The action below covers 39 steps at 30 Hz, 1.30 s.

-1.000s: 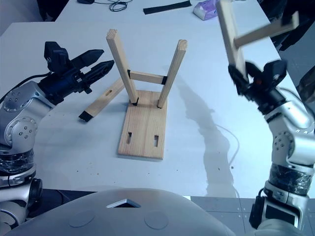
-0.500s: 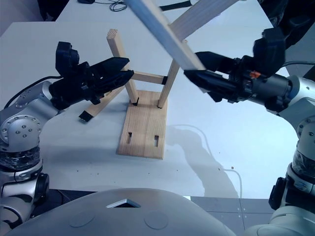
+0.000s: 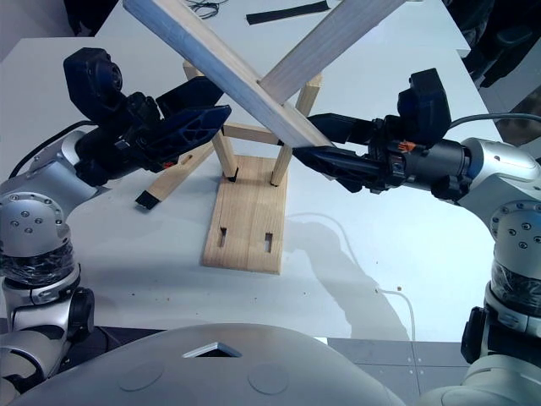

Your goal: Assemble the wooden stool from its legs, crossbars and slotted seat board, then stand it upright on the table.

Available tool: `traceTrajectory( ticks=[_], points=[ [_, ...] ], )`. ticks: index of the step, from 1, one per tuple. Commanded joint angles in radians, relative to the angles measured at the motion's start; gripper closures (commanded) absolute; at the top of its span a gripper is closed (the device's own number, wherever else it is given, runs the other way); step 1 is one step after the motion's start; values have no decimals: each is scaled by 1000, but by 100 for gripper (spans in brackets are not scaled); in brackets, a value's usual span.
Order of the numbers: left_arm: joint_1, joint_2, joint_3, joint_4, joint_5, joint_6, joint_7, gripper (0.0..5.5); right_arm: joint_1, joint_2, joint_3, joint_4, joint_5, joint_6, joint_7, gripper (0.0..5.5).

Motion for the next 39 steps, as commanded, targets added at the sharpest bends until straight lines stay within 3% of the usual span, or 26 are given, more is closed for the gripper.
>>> traceTrajectory(
  ticks=[1, 10, 19, 27, 37, 39],
  points=[
    [-33, -14, -23, 4, -17, 7, 12, 212, -20, -6, 23, -13, -12, -12, 23, 337],
    [-51, -13, -70, 17, -9, 24, -18, 212, -44, 8, 83, -24, -25, -15, 45, 337],
    [-22, 27, -30, -6, -80, 37, -86, 335, -30, -10, 82, -24, -43, -21, 72, 337],
    [-29, 28, -45, -4, -61, 30, -83, 337, -24, -36, 100, -22, -84, -25, 116, 337],
    [-19, 35, -42, -4, -1, 21, -99, 338, 24, -88, 177, -15, -286, -134, 161, 337],
    [-21, 34, -37, -1, 4, 19, -103, 338, 34, -96, 174, -12, -289, -146, 173, 296]
  ],
)
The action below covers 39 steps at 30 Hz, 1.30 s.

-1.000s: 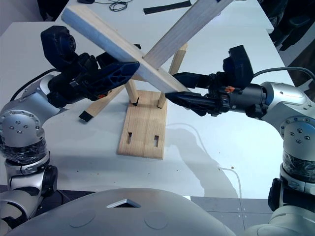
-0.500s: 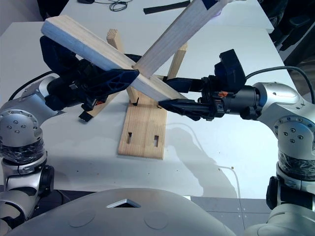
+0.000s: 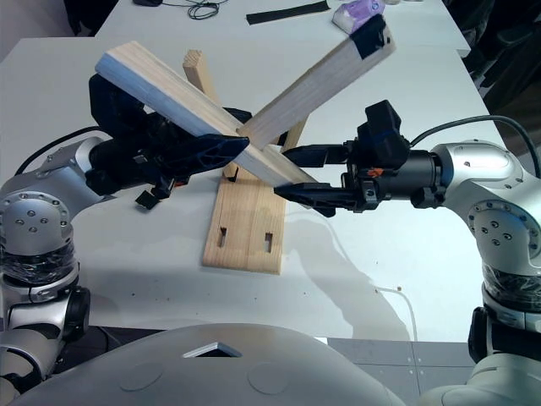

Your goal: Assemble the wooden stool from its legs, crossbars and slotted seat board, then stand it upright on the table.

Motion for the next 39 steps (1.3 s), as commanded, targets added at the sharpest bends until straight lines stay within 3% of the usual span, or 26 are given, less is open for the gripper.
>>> traceTrajectory(
  ticks=[1, 4, 10, 19, 24, 30, 39],
  points=[
    [-10, 4, 38, 9, -10, -27, -24, 338, 43, -51, 5, 19, -78, -12, 30, 280],
    [-18, 4, 48, 22, 2, -33, -17, 338, 59, -68, 0, 22, -90, -9, 42, 238],
    [-37, 30, 80, 39, 16, -42, -14, 338, 125, -111, -61, 45, -96, -15, 92, 234],
    [55, 342, 150, 17, 153, -9, -277, 338, 318, -104, -216, 51, -140, -49, 78, 234],
    [134, 391, 54, 4, 375, -139, -398, 338, 388, -78, -231, 36, -165, -76, 60, 234],
    [245, 369, -70, 36, 620, -348, -477, 338, 388, -85, -200, 39, -187, -90, 68, 234],
    [321, 379, -83, 36, 647, -412, -493, 338, 380, -111, -199, 54, -198, -87, 102, 234]
  ],
)
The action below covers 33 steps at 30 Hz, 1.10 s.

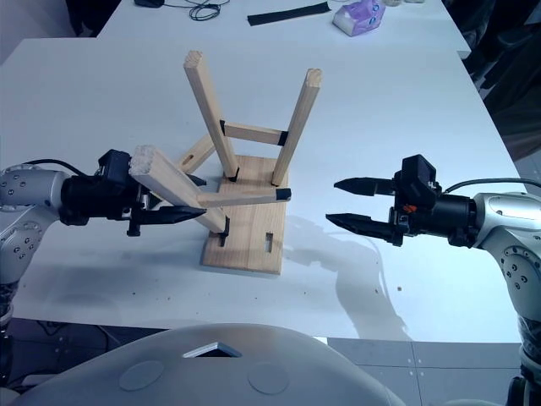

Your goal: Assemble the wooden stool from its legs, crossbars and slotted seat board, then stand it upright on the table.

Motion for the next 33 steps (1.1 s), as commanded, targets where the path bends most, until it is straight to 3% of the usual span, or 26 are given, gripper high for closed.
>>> traceTrajectory(
  ticks=[1, 20, 33],
  points=[
    [45, 14, -34, -1, 36, 22, -10, 338, -13, -23, 2, -3, -16, -3, 8, 234],
    [-8, 67, 20, -59, -53, 82, -71, 338, 14, -8, -17, -27, -15, 3, -9, 234],
    [-9, 64, -33, 65, 72, -37, -127, 338, 12, -2, 5, -33, -19, 1, -9, 234]
  ],
)
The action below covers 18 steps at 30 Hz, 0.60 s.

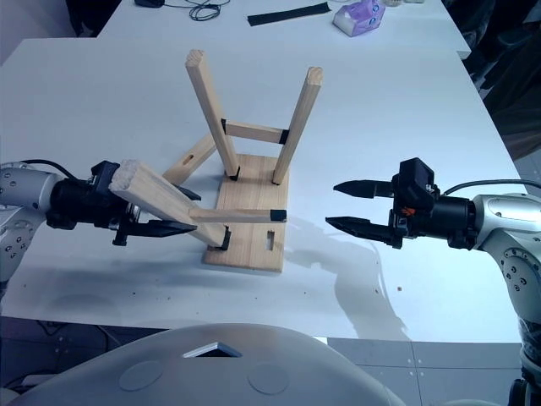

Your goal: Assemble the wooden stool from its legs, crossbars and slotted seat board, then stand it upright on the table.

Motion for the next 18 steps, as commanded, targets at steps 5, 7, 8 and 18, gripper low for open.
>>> traceTrajectory(
  ticks=[5, 7, 8, 18],
  points=[
    [11, 3, -39, 19, 63, -6, 10, 338, -3, -8, 9, -9, -2, -1, 4, 234],
    [2, 2, -35, 14, 53, -1, 16, 338, -13, -12, 11, -3, -3, -1, 8, 234],
    [-5, 3, -31, 11, 46, 5, 19, 338, -17, -12, 10, 0, -2, 0, 8, 234],
    [-87, 1, 13, 31, 13, 44, 29, 338, -6, -8, 14, -6, -5, -5, 12, 234]
  ],
)
